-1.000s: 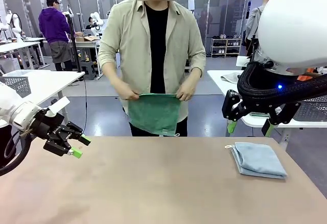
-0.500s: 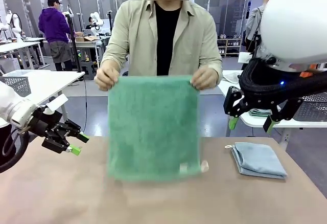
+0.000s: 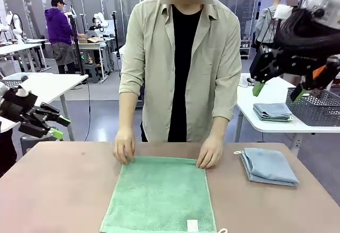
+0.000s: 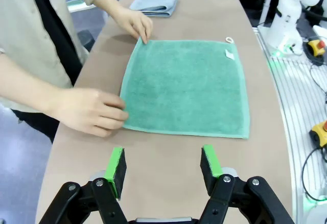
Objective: Fold the towels and place them in the basket.
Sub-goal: When a person lays out a Towel with hook on the table, fold it in half twice.
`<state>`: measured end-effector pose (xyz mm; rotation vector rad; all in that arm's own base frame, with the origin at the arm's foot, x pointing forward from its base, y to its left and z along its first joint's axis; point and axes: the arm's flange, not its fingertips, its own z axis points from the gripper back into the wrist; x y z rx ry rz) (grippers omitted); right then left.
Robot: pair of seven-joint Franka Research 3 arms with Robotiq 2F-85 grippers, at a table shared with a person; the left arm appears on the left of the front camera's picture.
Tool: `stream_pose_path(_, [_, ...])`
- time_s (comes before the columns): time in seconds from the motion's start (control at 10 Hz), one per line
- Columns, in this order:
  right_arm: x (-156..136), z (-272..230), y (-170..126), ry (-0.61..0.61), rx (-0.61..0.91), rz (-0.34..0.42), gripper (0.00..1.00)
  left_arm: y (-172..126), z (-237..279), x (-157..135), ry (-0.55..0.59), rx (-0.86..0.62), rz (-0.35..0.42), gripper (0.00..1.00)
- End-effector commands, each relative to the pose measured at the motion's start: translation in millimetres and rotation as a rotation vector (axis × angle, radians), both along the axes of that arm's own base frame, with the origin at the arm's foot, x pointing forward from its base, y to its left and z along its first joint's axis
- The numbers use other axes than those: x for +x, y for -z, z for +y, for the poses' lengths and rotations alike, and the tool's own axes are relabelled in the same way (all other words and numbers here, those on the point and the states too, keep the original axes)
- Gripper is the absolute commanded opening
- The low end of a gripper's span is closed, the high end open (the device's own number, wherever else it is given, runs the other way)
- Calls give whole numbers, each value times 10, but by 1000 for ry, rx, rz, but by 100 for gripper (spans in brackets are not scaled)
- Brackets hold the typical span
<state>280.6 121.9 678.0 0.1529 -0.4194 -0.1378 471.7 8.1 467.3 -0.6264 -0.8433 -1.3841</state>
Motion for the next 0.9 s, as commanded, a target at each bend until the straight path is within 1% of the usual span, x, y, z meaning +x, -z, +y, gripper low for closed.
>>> stream_pose_path(0.0, [-37,-92,-31,-23,10,-4,84,-34,51,-97,5,6,17,75])
stream_pose_path(0.3, [-82,-99,-58,-29,22,-15,84,-69,118,-150,-1,-27,11,75])
stream_pose_path(0.4, [-53,-59,-76,-5,7,-20,84,-47,86,-57,-11,-2,-7,75])
stream_pose_path(0.8, [-53,-59,-76,-5,7,-20,84,-47,86,-57,-11,-2,-7,75])
